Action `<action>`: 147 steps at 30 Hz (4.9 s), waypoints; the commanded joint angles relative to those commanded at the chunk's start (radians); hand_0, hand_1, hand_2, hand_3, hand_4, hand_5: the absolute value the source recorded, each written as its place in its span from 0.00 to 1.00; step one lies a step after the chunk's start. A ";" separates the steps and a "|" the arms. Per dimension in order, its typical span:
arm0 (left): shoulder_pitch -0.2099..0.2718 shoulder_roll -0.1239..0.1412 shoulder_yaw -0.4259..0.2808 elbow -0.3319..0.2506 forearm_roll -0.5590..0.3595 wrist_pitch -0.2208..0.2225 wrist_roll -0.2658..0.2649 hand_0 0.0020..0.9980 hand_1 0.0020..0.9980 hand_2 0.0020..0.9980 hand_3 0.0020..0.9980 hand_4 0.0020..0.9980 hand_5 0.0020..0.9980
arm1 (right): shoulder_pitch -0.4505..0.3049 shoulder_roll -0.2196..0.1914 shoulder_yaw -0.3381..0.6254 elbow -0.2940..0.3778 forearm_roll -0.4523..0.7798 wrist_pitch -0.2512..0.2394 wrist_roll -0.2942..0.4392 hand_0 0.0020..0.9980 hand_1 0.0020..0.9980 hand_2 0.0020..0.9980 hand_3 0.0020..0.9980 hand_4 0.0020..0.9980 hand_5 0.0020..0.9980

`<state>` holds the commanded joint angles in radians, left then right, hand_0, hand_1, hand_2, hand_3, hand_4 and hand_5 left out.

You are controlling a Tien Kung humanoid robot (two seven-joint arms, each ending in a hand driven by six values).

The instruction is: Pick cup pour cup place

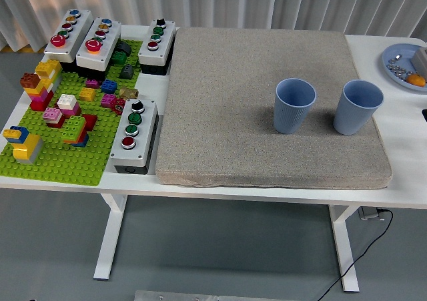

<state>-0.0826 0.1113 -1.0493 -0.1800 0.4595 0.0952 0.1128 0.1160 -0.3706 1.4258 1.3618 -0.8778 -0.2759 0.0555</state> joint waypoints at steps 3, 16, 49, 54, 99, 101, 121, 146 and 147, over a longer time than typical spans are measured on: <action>-0.003 -0.001 -0.001 0.000 0.002 0.000 0.000 0.70 0.68 0.74 0.68 0.49 0.99 | 0.002 0.007 -0.017 -0.009 0.003 -0.005 0.005 0.88 0.82 0.91 0.94 0.87 0.31; -0.004 -0.002 0.001 0.000 0.005 -0.001 0.002 0.70 0.68 0.74 0.68 0.48 0.98 | 0.021 0.038 -0.109 -0.036 0.012 -0.003 0.004 0.88 0.83 0.92 0.94 0.86 0.27; -0.003 -0.001 0.006 0.000 0.004 -0.001 0.004 0.70 0.68 0.74 0.67 0.47 0.98 | 0.057 0.062 -0.193 -0.039 -0.053 -0.057 -0.024 0.89 0.83 0.95 0.93 0.98 0.67; -0.002 -0.001 0.008 0.000 0.004 -0.002 0.005 0.70 0.68 0.74 0.67 0.47 0.98 | 0.055 0.061 -0.207 -0.031 -0.075 -0.058 -0.032 0.89 0.83 0.95 0.93 0.98 0.67; -0.009 -0.005 0.001 0.000 0.009 0.000 0.006 0.69 0.68 0.74 0.67 0.47 0.98 | 0.111 0.102 -0.250 -0.070 -0.067 -0.046 -0.029 0.90 0.83 0.95 0.92 0.93 0.52; -0.010 -0.006 0.001 0.000 0.009 -0.001 0.006 0.69 0.68 0.74 0.67 0.47 0.98 | 0.114 0.104 -0.249 -0.073 -0.068 -0.045 -0.029 0.90 0.83 0.95 0.92 0.93 0.52; -0.006 -0.006 0.009 0.000 0.002 -0.001 0.005 0.69 0.68 0.74 0.67 0.47 0.98 | 0.119 0.113 -0.224 -0.113 -0.080 -0.038 -0.028 0.90 0.83 0.95 0.92 0.91 0.50; -0.013 -0.010 0.017 0.000 -0.004 -0.004 0.002 0.69 0.68 0.74 0.67 0.47 0.98 | 0.151 0.126 -0.211 -0.158 -0.085 -0.032 -0.026 0.90 0.83 0.95 0.92 0.91 0.50; -0.013 -0.010 0.017 0.000 -0.005 -0.004 0.002 0.69 0.68 0.74 0.67 0.47 0.98 | 0.152 0.127 -0.211 -0.158 -0.086 -0.033 -0.026 0.90 0.83 0.95 0.92 0.91 0.50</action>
<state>-0.0956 0.1014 -1.0327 -0.1800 0.4547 0.0915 0.1145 0.2676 -0.2435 1.2144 1.2036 -0.9639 -0.3092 0.0292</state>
